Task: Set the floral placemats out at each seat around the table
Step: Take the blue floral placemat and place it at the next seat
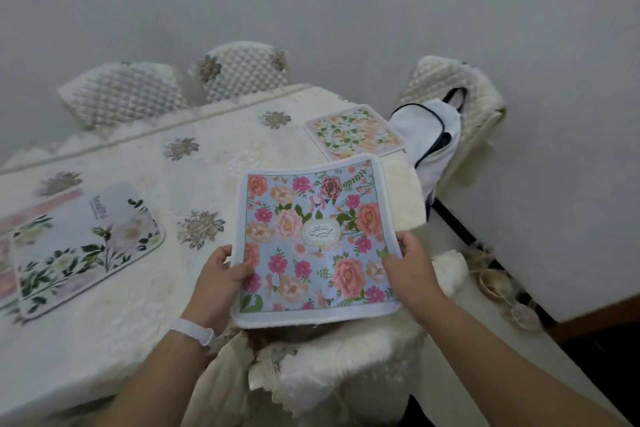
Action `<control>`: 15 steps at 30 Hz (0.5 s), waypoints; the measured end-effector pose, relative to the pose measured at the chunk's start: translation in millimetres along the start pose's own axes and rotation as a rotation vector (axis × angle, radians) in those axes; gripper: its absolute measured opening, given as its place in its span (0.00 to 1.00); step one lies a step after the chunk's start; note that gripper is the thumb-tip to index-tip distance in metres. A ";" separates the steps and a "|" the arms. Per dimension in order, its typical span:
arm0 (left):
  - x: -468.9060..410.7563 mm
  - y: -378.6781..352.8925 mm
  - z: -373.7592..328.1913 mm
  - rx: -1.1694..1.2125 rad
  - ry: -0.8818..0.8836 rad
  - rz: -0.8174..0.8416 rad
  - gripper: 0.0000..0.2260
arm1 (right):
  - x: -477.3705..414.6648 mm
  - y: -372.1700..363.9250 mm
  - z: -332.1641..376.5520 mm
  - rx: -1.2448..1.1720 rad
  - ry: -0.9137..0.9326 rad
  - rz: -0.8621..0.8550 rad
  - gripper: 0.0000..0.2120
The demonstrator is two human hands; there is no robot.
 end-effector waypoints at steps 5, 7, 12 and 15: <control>-26.5 -24.4 14.0 0.080 0.030 -0.144 0.12 | -83.3 -5.4 -5.5 0.036 0.009 0.186 0.07; -36.9 -41.0 21.8 0.129 0.069 -0.182 0.13 | -115.7 -3.9 -12.0 0.047 0.003 0.251 0.07; -65.5 -72.8 45.1 0.207 0.168 -0.308 0.18 | -189.8 -4.0 -28.3 0.105 -0.018 0.360 0.08; -78.1 -88.3 58.8 0.236 0.181 -0.377 0.16 | -221.3 -12.4 -33.5 0.128 -0.019 0.438 0.09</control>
Point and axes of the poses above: each hand's wrist, its own x-axis away from the middle knuckle, its own y-axis out of the back of the hand, z = x × y, the point moved 2 cm from there along -x, towards the middle knuckle, and after that the axes turned 13 degrees about x, right-handed, at the moved point
